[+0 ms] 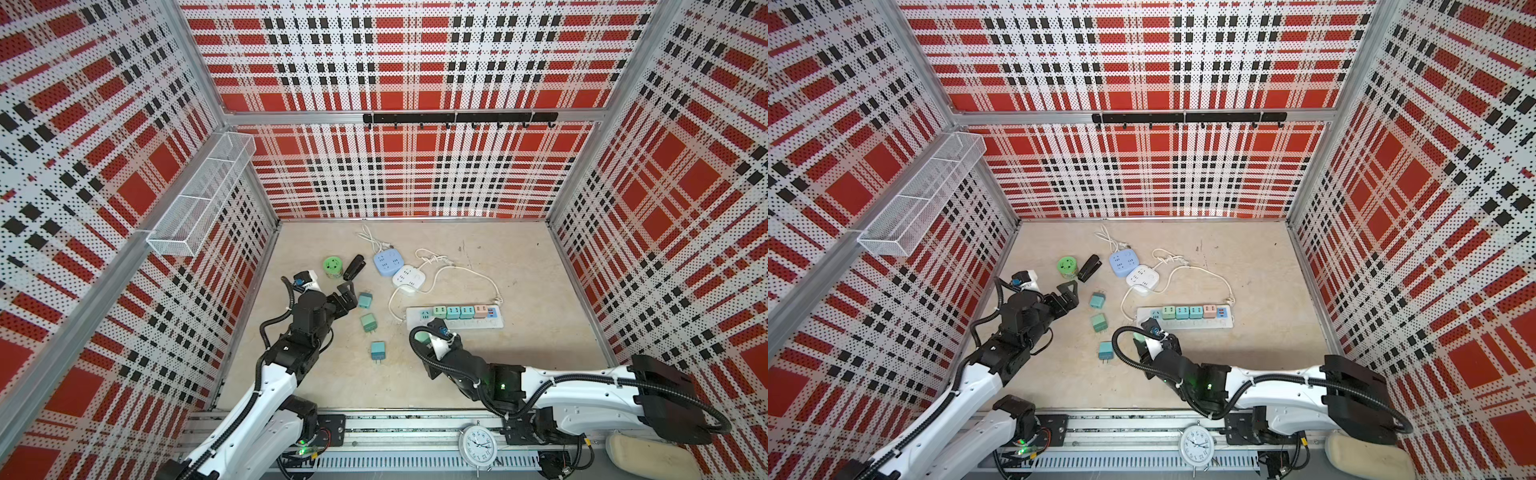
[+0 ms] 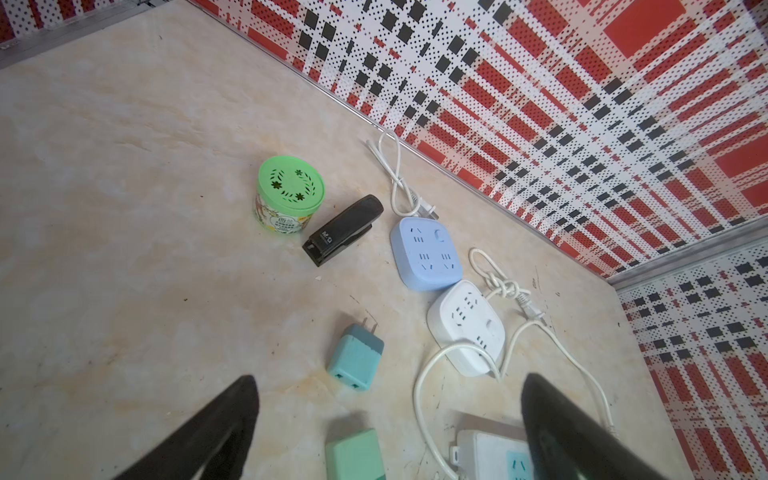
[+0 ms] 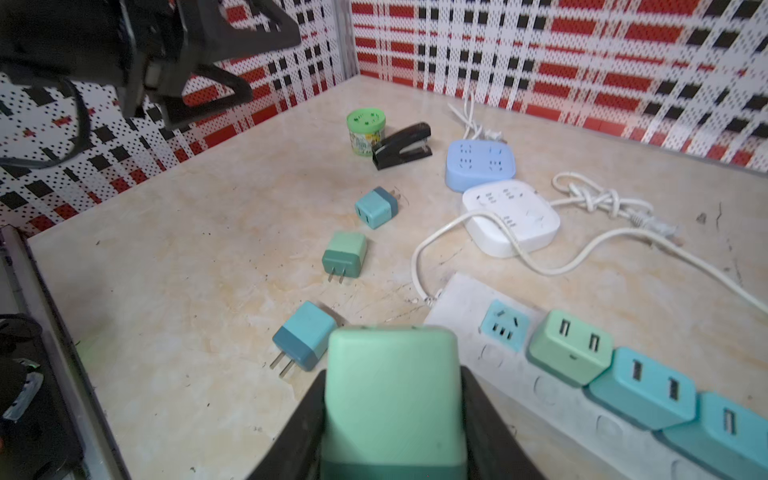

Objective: Insert the plug
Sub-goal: 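Lift the light green adapter with the right gripper while the left gripper reaches toward it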

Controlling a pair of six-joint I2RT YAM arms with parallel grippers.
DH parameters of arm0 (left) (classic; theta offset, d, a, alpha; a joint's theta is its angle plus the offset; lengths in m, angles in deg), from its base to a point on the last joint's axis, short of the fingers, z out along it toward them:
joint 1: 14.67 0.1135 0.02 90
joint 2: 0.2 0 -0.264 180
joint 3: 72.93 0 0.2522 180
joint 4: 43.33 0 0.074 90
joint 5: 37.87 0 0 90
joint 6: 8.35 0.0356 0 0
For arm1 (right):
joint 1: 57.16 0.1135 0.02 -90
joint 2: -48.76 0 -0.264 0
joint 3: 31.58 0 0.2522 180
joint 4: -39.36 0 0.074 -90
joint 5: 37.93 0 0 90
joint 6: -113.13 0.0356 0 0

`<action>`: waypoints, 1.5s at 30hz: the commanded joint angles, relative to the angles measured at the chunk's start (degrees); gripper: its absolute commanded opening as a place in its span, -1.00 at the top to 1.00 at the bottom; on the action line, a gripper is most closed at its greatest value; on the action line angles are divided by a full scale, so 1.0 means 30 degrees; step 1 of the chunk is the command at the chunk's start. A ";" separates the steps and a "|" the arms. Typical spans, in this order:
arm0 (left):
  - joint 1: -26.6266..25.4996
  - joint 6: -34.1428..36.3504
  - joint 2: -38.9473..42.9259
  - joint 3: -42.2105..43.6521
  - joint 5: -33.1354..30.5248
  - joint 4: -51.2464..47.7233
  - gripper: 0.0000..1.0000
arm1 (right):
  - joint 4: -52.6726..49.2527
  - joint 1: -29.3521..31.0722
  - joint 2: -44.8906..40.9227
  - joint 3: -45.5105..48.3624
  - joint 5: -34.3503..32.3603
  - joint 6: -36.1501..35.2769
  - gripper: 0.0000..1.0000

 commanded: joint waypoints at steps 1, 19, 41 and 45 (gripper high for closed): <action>0.0074 0.0391 0.0091 0.0038 0.0308 0.0610 -0.98 | 0.2363 0.0049 -0.1054 0.0279 -0.0775 -0.2321 0.75; -0.1001 0.1427 -0.0026 -0.0299 0.0469 0.0991 -0.99 | 0.5523 0.0049 -0.2307 0.1963 0.0401 -0.4818 0.94; -0.1578 0.1986 -0.0352 -0.0518 0.0608 0.1312 -0.99 | 0.5878 0.0049 -0.1095 0.1571 0.0702 -0.5047 0.97; -0.1618 0.2004 -0.0377 -0.0531 0.0767 0.1342 -0.99 | 0.6036 0.0049 -0.0969 0.1533 0.0497 -0.5400 1.00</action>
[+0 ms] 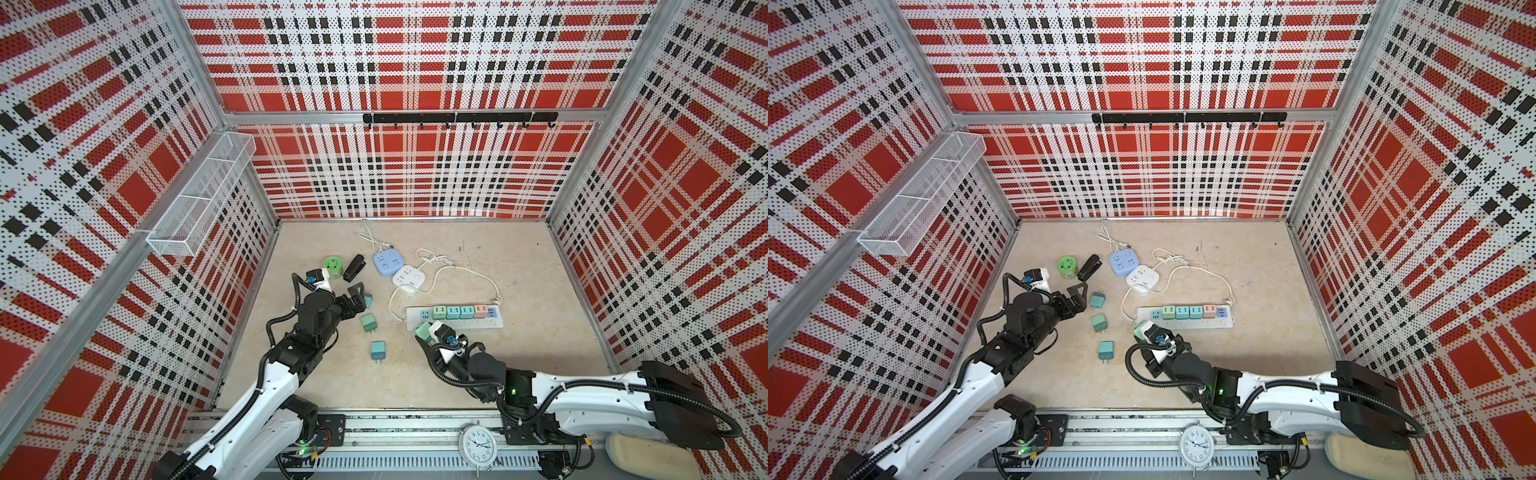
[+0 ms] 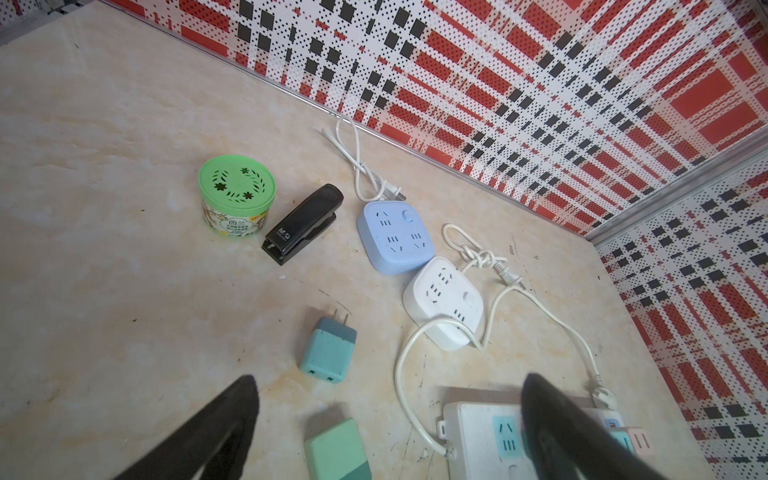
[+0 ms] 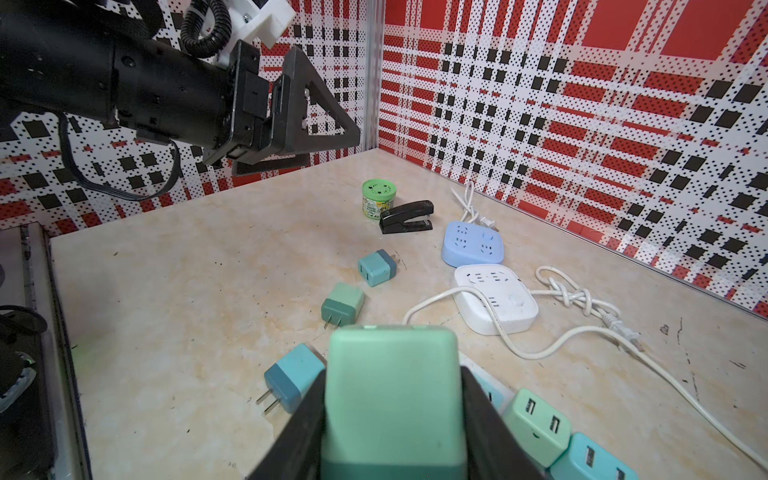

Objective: Insert the plug
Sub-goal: 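Lift the light green adapter with the right gripper while the left gripper reaches toward it, then grasp the light green adapter with the left gripper beside the right gripper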

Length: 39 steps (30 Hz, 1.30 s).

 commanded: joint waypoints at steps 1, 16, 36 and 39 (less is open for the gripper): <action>-0.0231 0.0350 -0.0029 -0.0544 0.0228 0.0598 -1.00 | 0.1561 0.0033 0.0357 -0.0493 -0.0249 -0.0686 1.00; -0.3439 0.2162 -0.0038 -0.1986 0.1893 0.0743 -0.79 | 0.4417 -0.5364 -0.2976 0.2636 0.5178 -0.3934 1.00; -0.7045 0.4537 -0.3320 -0.3790 0.9019 0.3421 -0.63 | 1.0633 -0.6446 0.1100 0.2685 0.9868 -0.8595 1.00; -0.7091 0.4500 -0.3645 -0.3906 0.9253 0.3426 -0.62 | 1.0828 -0.6440 0.1408 0.2328 0.9920 -0.8804 1.00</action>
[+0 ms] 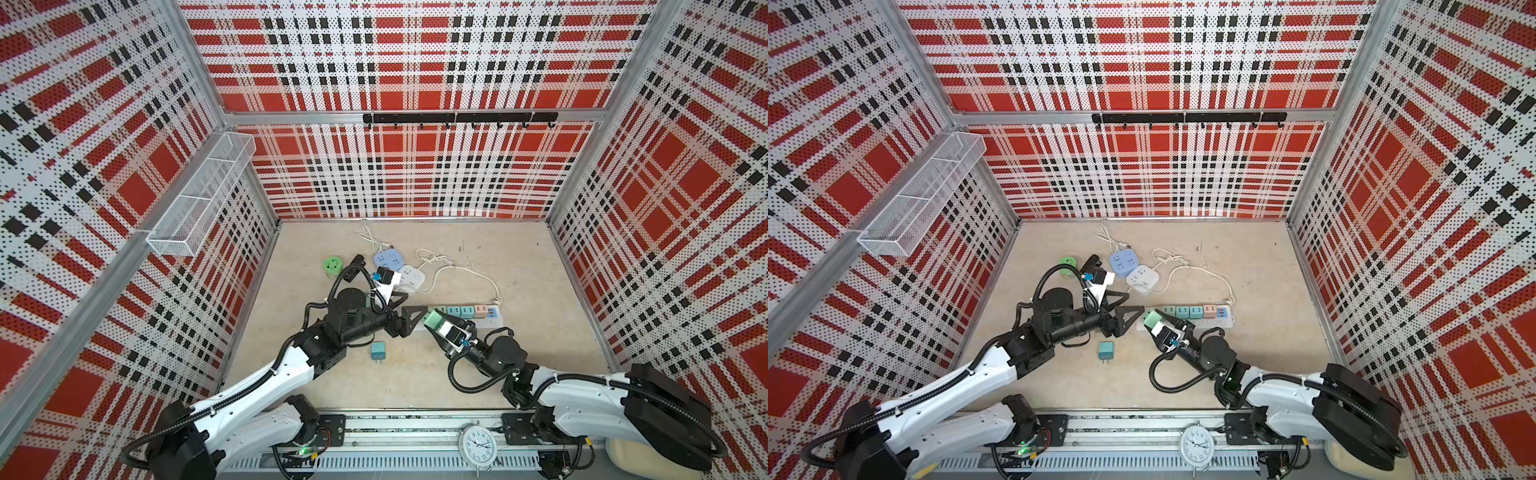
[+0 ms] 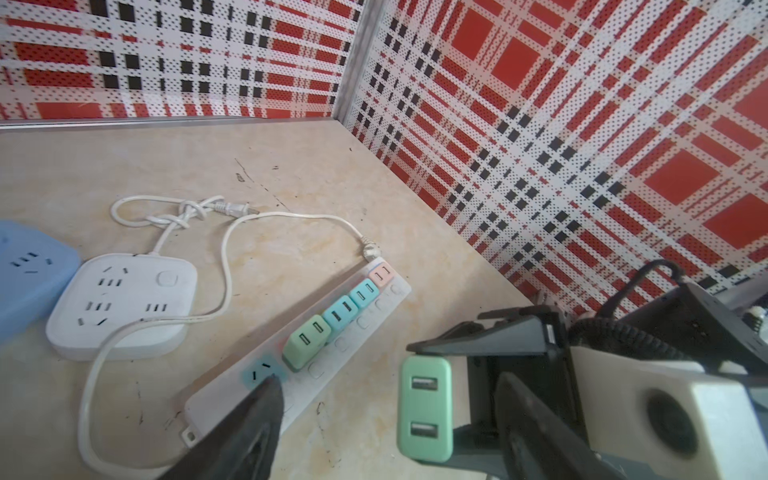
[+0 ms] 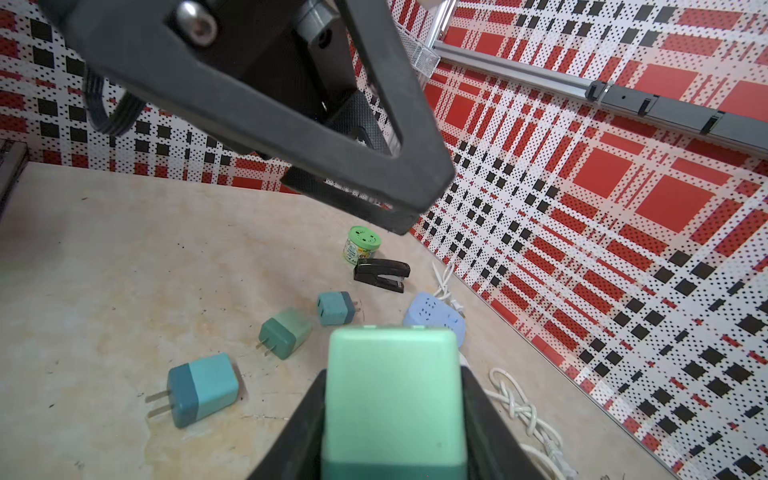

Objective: Insert the plug
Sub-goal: 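Grasp the light green adapter with the left gripper beside the right gripper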

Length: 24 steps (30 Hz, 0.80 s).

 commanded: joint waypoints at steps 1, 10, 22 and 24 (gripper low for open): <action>-0.0132 0.0378 -0.0284 -0.0679 0.1054 0.0716 -0.61 | 0.2283 -0.0021 0.0266 -0.0866 0.0404 -0.0806 1.00; -0.0330 0.0418 -0.0828 -0.1068 0.2141 0.0716 -0.43 | 0.1682 -0.0035 0.0575 -0.1897 0.1039 -0.1086 1.00; -0.0330 0.0404 -0.1482 -0.1403 0.2941 0.0715 0.15 | 0.1956 -0.0010 0.0788 -0.1967 0.1809 -0.0956 1.00; -0.0330 0.0422 -0.1532 -0.1398 0.2959 0.0716 0.14 | 0.1778 -0.0004 0.0700 -0.2041 0.1799 -0.0985 1.00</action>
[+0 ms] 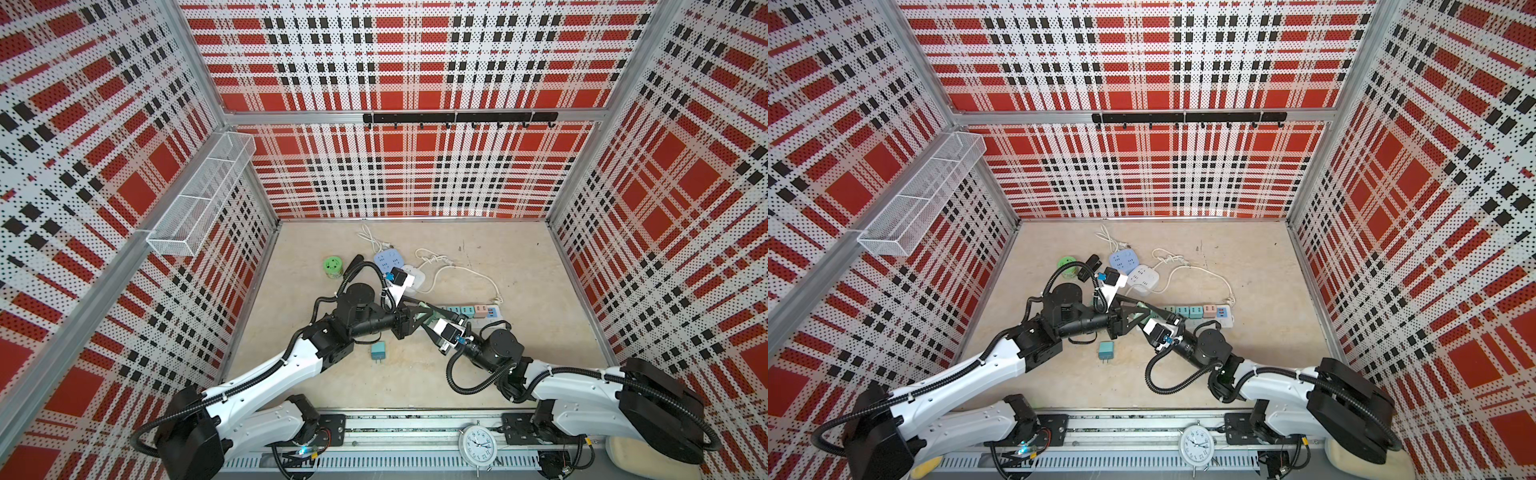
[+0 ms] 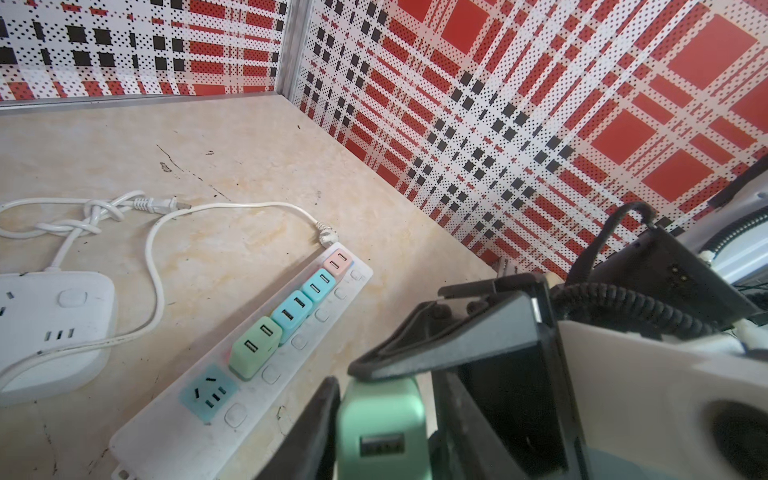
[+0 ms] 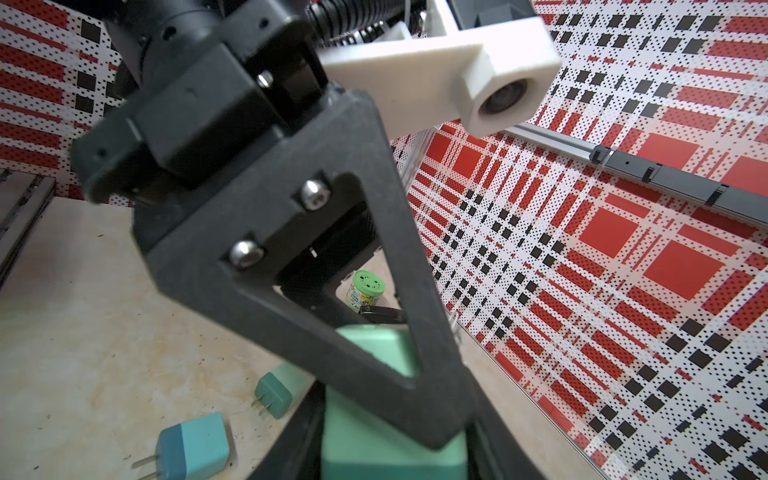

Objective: Insert the plug
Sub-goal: 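Grasp the light green adapter with the left gripper beside the right gripper, then open the right gripper and withdraw it while the left gripper carries the adapter, then move the light green adapter with the left gripper above the next free socket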

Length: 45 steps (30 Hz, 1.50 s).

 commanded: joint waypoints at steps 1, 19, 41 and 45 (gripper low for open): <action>-0.0086 0.0131 -0.0141 -0.0661 0.0425 0.0445 0.09 | 0.1134 -0.0016 -0.0115 -0.0573 0.0331 -0.0337 1.00; 0.0202 0.0283 -0.0384 -0.0604 -0.0042 0.0446 0.99 | 0.0345 -0.0006 -0.1757 0.0061 -0.0700 0.0581 -0.16; 0.1128 0.9744 -0.2747 -0.6740 -0.3763 -0.2002 1.00 | 0.0131 -0.3388 -0.7945 0.6288 -1.2000 0.4284 -1.00; 0.1512 1.5056 -0.3110 -0.8249 -0.3457 -0.5615 1.00 | -0.1787 -0.4847 -0.9587 0.6867 -1.0993 0.6788 -1.00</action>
